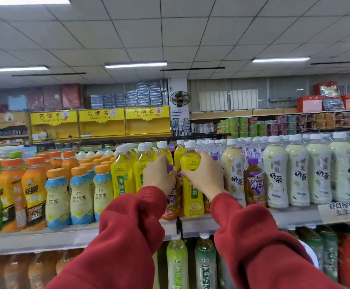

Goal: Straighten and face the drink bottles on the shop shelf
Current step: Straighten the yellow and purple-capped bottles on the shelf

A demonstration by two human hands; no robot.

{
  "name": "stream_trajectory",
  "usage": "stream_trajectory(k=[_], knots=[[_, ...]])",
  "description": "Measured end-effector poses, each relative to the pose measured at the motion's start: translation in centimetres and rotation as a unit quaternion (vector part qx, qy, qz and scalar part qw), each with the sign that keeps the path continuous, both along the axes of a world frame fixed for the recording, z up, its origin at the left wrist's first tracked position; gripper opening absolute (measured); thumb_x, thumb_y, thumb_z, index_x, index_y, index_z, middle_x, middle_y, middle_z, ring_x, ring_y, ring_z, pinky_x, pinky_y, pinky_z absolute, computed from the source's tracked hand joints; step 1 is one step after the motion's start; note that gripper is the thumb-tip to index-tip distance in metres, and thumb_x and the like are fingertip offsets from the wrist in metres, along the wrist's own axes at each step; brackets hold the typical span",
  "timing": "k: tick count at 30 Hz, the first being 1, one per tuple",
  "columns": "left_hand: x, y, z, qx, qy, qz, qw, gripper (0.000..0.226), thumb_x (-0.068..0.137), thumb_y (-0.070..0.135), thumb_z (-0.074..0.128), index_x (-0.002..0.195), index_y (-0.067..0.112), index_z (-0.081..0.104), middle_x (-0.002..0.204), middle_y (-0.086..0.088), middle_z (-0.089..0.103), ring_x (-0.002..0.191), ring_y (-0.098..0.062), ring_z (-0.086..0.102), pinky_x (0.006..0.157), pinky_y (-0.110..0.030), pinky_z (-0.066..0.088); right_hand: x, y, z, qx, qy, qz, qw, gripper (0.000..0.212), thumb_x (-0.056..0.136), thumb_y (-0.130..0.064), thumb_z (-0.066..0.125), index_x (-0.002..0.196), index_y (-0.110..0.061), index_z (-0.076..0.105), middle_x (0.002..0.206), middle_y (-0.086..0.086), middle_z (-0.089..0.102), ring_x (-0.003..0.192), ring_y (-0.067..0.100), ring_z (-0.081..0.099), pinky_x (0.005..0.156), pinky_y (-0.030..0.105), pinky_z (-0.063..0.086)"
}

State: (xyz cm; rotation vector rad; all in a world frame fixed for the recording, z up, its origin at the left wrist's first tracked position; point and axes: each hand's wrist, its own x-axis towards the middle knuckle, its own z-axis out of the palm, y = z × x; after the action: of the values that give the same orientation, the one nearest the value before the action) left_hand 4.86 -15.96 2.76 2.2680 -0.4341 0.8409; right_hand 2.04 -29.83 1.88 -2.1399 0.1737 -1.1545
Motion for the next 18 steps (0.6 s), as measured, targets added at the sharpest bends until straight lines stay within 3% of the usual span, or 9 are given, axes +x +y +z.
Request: stream_trajectory(k=[2, 4, 7, 10, 15, 18], knots=[[-0.4, 0.2, 0.1, -0.031, -0.007, -0.019, 0.999, 0.030, 0.087, 0.025, 0.077, 0.110, 0.017, 0.060, 0.103, -0.017, 0.072, 0.091, -0.038, 0.067, 0.074, -0.037, 0.051, -0.2, 0.0, 0.3, -0.029, -0.011, -0.028, 0.999, 0.051, 0.068, -0.048, 0.082, 0.109, -0.022, 0.066, 0.068, -0.009, 0.067, 0.067, 0.016, 0.069, 0.063, 0.030, 0.055], [-1.1, 0.7, 0.5, -0.067, -0.017, -0.053, 0.996, 0.034, 0.086, 0.019, 0.078, 0.112, 0.017, 0.057, 0.094, -0.017, 0.073, 0.082, -0.039, 0.071, 0.073, -0.048, 0.061, -0.4, 0.0, 0.4, -0.037, -0.035, -0.046, 0.998, 0.056, 0.067, -0.049, 0.083, 0.114, -0.021, 0.069, 0.059, -0.015, 0.058, 0.063, 0.014, 0.062, 0.060, 0.026, 0.047], [-2.4, 2.3, 2.2, -0.099, -0.072, -0.058, 0.991, 0.036, 0.085, 0.020, 0.079, 0.110, 0.016, 0.053, 0.084, -0.014, 0.073, 0.070, -0.038, 0.070, 0.063, -0.055, 0.061, -0.4, 0.2, 0.2, -0.031, -0.060, -0.042, 0.997, 0.060, 0.066, -0.052, 0.082, 0.116, -0.020, 0.069, 0.054, -0.015, 0.057, 0.057, 0.009, 0.059, 0.056, 0.026, 0.044], [-4.0, 4.3, 4.5, -0.123, -0.110, -0.074, 0.984, 0.040, 0.082, 0.021, 0.082, 0.104, 0.022, 0.049, 0.077, -0.004, 0.073, 0.062, -0.031, 0.070, 0.054, -0.046, 0.059, -0.2, 0.9, 0.3, -0.027, -0.087, -0.025, 0.996, 0.054, 0.064, -0.053, 0.084, 0.105, -0.020, 0.072, 0.056, -0.017, 0.055, 0.053, 0.005, 0.055, 0.050, 0.024, 0.040], [-6.0, 7.1, 6.0, -0.106, -0.120, -0.047, 0.986, 0.048, 0.077, 0.025, 0.086, 0.111, 0.019, 0.052, 0.081, -0.006, 0.073, 0.071, -0.027, 0.072, 0.060, -0.042, 0.062, 0.5, 3.8, 0.0, -0.039, -0.109, 0.008, 0.993, 0.078, 0.066, -0.056, 0.082, 0.128, -0.012, 0.065, 0.051, -0.014, 0.051, 0.052, 0.003, 0.054, 0.053, 0.025, 0.042], [-6.4, 8.2, 5.4, -0.104, -0.102, -0.060, 0.987, 0.050, 0.078, 0.022, 0.086, 0.112, 0.016, 0.050, 0.080, -0.010, 0.075, 0.063, -0.028, 0.071, 0.051, -0.039, 0.061, 1.4, 5.7, -0.4, -0.033, -0.117, 0.027, 0.992, 0.080, 0.066, -0.054, 0.084, 0.130, -0.012, 0.063, 0.041, -0.014, 0.043, 0.045, -0.008, 0.044, 0.063, 0.028, 0.050]])
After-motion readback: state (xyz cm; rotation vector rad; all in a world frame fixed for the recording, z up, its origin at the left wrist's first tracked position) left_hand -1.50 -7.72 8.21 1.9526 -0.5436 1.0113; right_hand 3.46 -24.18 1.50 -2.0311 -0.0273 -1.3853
